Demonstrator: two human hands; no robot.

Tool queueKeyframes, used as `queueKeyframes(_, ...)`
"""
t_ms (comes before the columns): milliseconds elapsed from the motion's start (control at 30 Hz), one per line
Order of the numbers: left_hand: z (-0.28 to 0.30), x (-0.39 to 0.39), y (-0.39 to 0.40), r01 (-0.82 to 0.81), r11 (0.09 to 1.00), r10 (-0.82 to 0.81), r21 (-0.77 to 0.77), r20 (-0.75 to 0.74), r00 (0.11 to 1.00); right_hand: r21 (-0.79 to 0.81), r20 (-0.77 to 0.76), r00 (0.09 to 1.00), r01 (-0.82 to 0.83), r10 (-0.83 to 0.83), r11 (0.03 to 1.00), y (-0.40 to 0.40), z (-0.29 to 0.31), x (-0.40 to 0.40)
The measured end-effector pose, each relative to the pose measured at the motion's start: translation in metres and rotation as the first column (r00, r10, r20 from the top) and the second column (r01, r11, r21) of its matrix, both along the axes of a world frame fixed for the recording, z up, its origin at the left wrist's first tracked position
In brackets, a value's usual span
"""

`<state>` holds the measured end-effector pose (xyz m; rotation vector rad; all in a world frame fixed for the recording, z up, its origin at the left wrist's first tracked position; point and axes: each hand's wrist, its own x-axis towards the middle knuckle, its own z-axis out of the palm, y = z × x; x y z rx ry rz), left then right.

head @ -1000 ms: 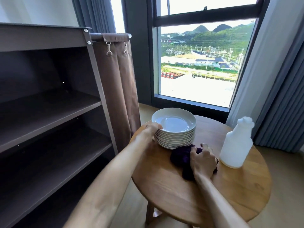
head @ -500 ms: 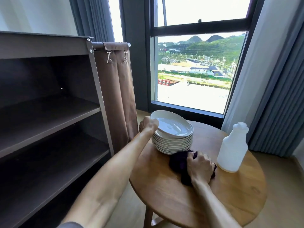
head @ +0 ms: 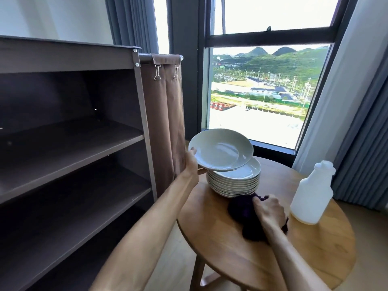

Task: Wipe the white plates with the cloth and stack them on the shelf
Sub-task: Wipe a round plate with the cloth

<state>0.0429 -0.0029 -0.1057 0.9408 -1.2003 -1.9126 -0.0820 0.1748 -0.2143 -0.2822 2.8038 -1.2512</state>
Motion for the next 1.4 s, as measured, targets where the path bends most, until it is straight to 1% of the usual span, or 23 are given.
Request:
queueKeyframes(67,-0.007,0.022,0.004,0.032,0.998,-0.027,0.056,-0.082,0.996,-0.06,0.093,0.995,0.031,-0.025,0.998,0.001,0.01,0.003)
queueKeyframes(167,-0.023,0.049,0.009,0.043,0.997,-0.035,0.068,-0.113,0.993,-0.226,0.166,0.974,0.187,-0.151,0.956,0.001,0.028,0.017)
queueKeyframes(300,-0.045,0.086,0.012,0.012,0.997,-0.007,0.074,-0.071,0.997,-0.476,0.271,0.919,0.387,-0.286,0.79,-0.001,0.06,0.04)
queueKeyframes(400,-0.068,0.105,0.01,-0.003,0.995,0.011,0.104,-0.08,0.997,-0.597,0.298,0.898,0.439,-0.323,0.671,-0.003,0.088,0.058)
queueKeyframes(500,-0.077,0.119,0.013,-0.01,0.994,0.021,0.106,-0.102,0.995,-0.709,0.227,0.917,0.387,-0.329,0.59,-0.008,0.116,0.072)
queueKeyframes(567,-0.076,0.125,0.017,0.005,0.995,0.005,0.099,-0.104,0.995,-0.762,0.13,0.953,0.272,-0.273,0.587,-0.016,0.133,0.083)
queueKeyframes(633,-0.069,0.126,0.024,0.046,0.995,-0.035,0.086,-0.121,0.992,-0.785,0.0,0.986,0.104,-0.168,0.61,-0.026,0.15,0.098)
queueKeyframes(700,-0.066,0.123,0.029,0.114,0.991,-0.102,0.071,-0.154,0.983,-0.754,-0.112,0.994,-0.074,-0.016,0.652,-0.039,0.156,0.114)
queueKeyframes(767,-0.06,0.122,0.035,0.143,0.984,-0.122,0.102,-0.189,0.974,-0.643,-0.153,0.97,-0.244,0.19,0.726,-0.054,0.152,0.129)
queueKeyframes(800,-0.059,0.121,0.035,0.142,0.982,-0.114,0.124,-0.21,0.971,-0.572,-0.136,0.936,-0.342,0.324,0.746,-0.061,0.148,0.136)
queueKeyframes(867,-0.059,0.117,0.032,0.139,0.98,-0.099,0.144,-0.256,0.962,-0.364,-0.067,0.814,-0.558,0.577,0.746,-0.067,0.134,0.146)
queueKeyframes(900,-0.059,0.119,0.031,0.133,0.981,-0.092,0.14,-0.268,0.959,-0.22,-0.043,0.748,-0.654,0.663,0.723,-0.067,0.127,0.151)
queueKeyframes(933,-0.06,0.12,0.03,0.123,0.984,-0.084,0.13,-0.271,0.959,-0.096,-0.042,0.711,-0.702,0.702,0.706,-0.067,0.12,0.154)
queueKeyframes(967,-0.061,0.123,0.03,0.118,0.986,-0.08,0.121,-0.279,0.957,-0.026,-0.073,0.705,-0.708,0.705,0.705,-0.068,0.112,0.155)
queueKeyframes(1000,-0.062,0.125,0.03,0.12,0.987,-0.084,0.109,-0.289,0.954,-0.014,-0.123,0.717,-0.693,0.686,0.721,-0.069,0.106,0.156)
queueKeyframes(1067,-0.068,0.128,0.033,0.128,0.99,-0.107,0.06,-0.282,0.954,-0.101,-0.206,0.761,-0.642,0.615,0.76,-0.075,0.097,0.159)
queueKeyframes(1133,-0.067,0.129,0.037,0.154,0.988,-0.14,0.035,-0.253,0.957,-0.166,-0.248,0.791,-0.604,0.56,0.78,-0.083,0.098,0.163)
queueKeyframes(1167,-0.066,0.128,0.036,0.156,0.987,-0.145,0.026,-0.248,0.958,-0.186,-0.253,0.791,-0.605,0.557,0.774,-0.086,0.1,0.164)
queueKeyframes(1300,-0.052,0.124,0.031,0.123,0.992,-0.124,-0.023,-0.289,0.949,-0.246,-0.228,0.732,-0.681,0.642,0.69,-0.084,0.114,0.168)
queueKeyframes(1367,-0.051,0.121,0.025,0.08,0.996,-0.084,-0.028,-0.29,0.953,-0.191,-0.192,0.708,-0.706,0.68,0.681,-0.079,0.115,0.169)
queueKeyframes(1400,-0.052,0.12,0.021,0.068,0.998,-0.067,-0.008,-0.285,0.956,-0.142,-0.138,0.69,-0.723,0.71,0.676,-0.076,0.113,0.168)
